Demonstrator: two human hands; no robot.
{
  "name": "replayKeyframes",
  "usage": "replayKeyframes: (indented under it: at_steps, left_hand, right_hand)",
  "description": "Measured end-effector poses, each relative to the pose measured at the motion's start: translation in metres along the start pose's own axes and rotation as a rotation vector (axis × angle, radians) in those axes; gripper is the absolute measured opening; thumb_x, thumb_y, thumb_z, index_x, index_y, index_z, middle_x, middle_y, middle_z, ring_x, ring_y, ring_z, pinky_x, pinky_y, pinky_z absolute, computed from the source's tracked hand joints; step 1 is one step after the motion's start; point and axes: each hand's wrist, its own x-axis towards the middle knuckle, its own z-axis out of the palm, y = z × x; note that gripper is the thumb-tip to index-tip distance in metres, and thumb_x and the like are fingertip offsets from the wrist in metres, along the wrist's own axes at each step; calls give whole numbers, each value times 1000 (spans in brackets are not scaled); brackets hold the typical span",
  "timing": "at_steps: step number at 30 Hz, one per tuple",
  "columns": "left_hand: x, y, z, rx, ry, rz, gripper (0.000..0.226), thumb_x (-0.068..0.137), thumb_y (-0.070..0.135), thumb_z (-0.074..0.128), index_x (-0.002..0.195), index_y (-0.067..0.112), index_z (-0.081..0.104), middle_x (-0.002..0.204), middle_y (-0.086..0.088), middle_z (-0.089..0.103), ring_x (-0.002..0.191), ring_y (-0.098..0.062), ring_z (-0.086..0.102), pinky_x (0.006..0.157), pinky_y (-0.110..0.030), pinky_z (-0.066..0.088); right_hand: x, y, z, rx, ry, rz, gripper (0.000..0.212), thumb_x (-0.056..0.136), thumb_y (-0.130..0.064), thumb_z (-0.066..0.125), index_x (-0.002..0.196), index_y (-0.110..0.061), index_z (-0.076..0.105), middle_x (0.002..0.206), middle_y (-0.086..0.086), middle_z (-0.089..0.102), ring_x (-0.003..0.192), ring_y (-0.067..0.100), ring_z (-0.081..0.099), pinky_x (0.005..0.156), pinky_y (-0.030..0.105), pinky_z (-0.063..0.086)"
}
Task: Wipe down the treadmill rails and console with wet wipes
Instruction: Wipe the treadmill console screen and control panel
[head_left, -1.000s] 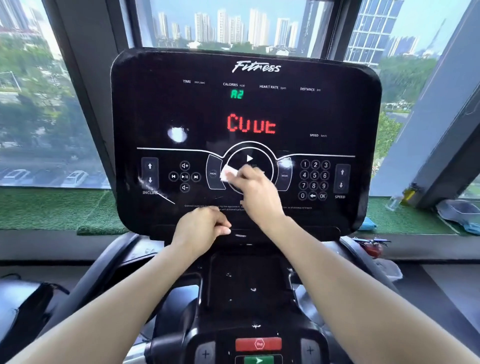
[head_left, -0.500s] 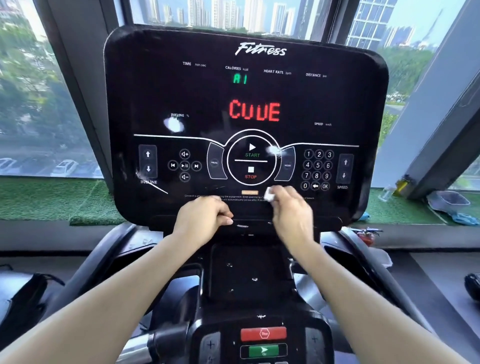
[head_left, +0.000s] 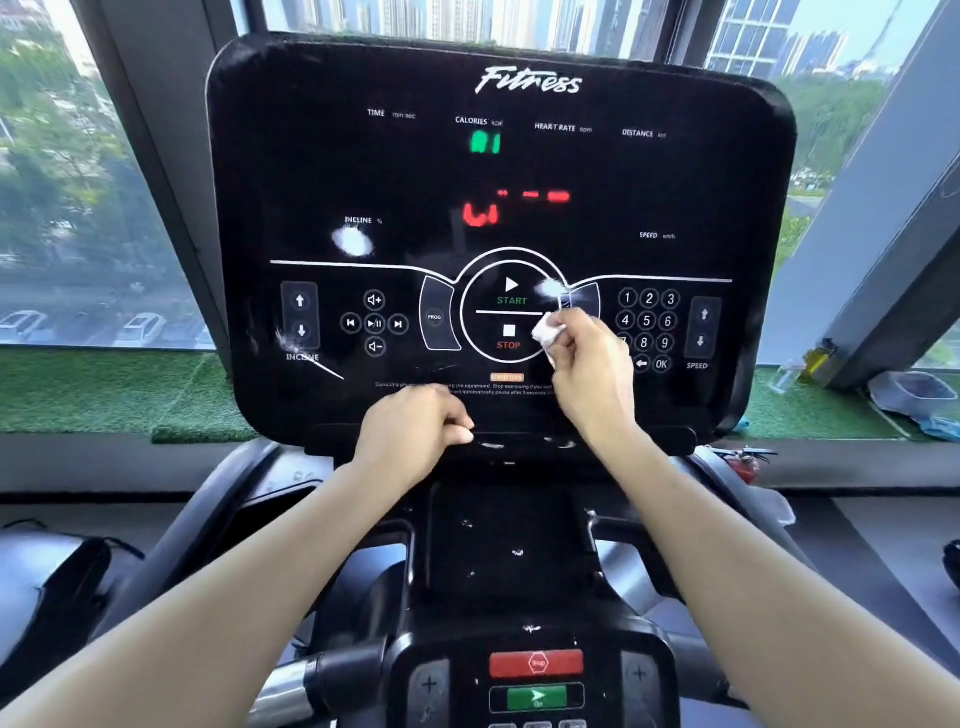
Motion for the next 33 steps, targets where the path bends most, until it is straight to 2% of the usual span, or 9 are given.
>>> replayKeyframes:
  at_steps: [5,10,15,19,23,25,27,29,33]
  left_hand:
    - [0,-1,0,-6,-4,-8,16,87,35,65,99,29,72,112,12,64,115,-10,54,74,-21,31]
    - [-1,0,-1,11,3,-5,16,86,37,65,99,31,72,111,14,64,116,-8,52,74,-21,29]
    - [-2,2,-1,2,13,-5,15,87,35,65,99,28,72,107,13,65,109,-9,56,72,-20,29]
    - [-1,1,1,-3,10,-15,15,87,35,64,99,29,72,110,13,64,113,-8,54,73,-21,30]
    - [-1,2,1,29,6,-24,16,87,37,64,100,32,71,115,12,63,113,-11,54,73,-21,29]
    - [-1,2,1,42,6,-18,16,87,37,64,101,32,71,117,11,62,115,-12,53,73,-21,29]
    - [-2,3,0,33,12,-15,17,87,36,64,102,31,71,116,12,63,115,-12,53,74,-21,29]
    - [-3,2,1,14,21,-10,17,87,36,64,102,30,71,112,13,64,111,-11,55,73,-21,30]
    - [-2,-1,4,-27,34,-12,15,86,34,65,99,28,72,108,13,64,109,-11,56,73,-21,31]
  right_hand:
    - [-7,6,0,5,-4,-41,42,80,11,50,110,-16,62,88,8,60,79,31,58,69,40,49]
    - [-36,22,6,-33,-154,-88,48,76,12,53,114,-17,61,88,8,61,80,34,60,70,42,50]
    - [14,31,-21,41,97,58,34,84,-1,52,106,-23,65,87,7,66,83,31,61,78,39,48]
    - [1,23,-8,31,178,129,42,80,7,49,111,-17,64,86,11,62,81,33,58,76,42,48]
    - [-45,0,23,25,-48,-128,45,76,10,55,110,-17,64,83,9,59,75,34,59,65,40,51]
    - [-44,0,22,20,-144,-159,44,78,8,56,111,-22,63,84,8,59,76,35,60,64,43,51]
    - [-33,6,9,15,-122,-189,46,76,9,56,105,-27,61,85,10,63,76,36,61,65,43,52]
    - [-15,18,-8,30,33,-117,44,75,11,55,102,-22,67,84,11,67,75,36,62,69,42,53]
    - [8,34,-13,88,232,299,41,83,1,49,112,-22,66,86,8,66,82,33,61,85,42,48]
